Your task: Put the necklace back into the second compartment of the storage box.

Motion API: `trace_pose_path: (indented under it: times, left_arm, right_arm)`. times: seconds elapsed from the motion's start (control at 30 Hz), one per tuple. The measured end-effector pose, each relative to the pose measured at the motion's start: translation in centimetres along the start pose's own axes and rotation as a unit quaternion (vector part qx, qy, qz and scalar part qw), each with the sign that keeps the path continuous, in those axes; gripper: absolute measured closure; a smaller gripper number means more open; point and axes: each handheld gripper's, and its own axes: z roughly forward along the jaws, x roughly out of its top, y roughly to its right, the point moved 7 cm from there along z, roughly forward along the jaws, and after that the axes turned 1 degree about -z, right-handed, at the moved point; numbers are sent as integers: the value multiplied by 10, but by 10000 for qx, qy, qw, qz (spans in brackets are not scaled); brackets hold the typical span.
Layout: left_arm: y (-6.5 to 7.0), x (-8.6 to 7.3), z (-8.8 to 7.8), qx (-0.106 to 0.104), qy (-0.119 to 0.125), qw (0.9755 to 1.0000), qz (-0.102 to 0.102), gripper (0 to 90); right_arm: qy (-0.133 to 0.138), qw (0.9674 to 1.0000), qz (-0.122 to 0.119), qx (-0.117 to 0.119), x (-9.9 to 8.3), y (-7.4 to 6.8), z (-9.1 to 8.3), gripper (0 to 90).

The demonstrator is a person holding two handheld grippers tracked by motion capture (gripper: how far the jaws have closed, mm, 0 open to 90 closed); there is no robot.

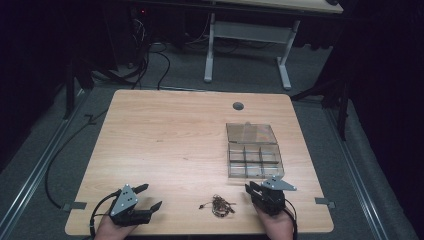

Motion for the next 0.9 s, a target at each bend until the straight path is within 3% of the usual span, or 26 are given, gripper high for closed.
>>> trace_pose_path:
  times: [0.6, 0.9]
  left_arm:
    - [0, 0, 1, 8, -10, 10000, -36, 246]
    - [-1, 0, 1, 26, -22, 10000, -42, 247]
  right_arm:
    - [-94, 9999, 34, 74, -1, 0, 2, 740]
    - [-36, 9998, 49, 184, 2, -2, -1, 791]
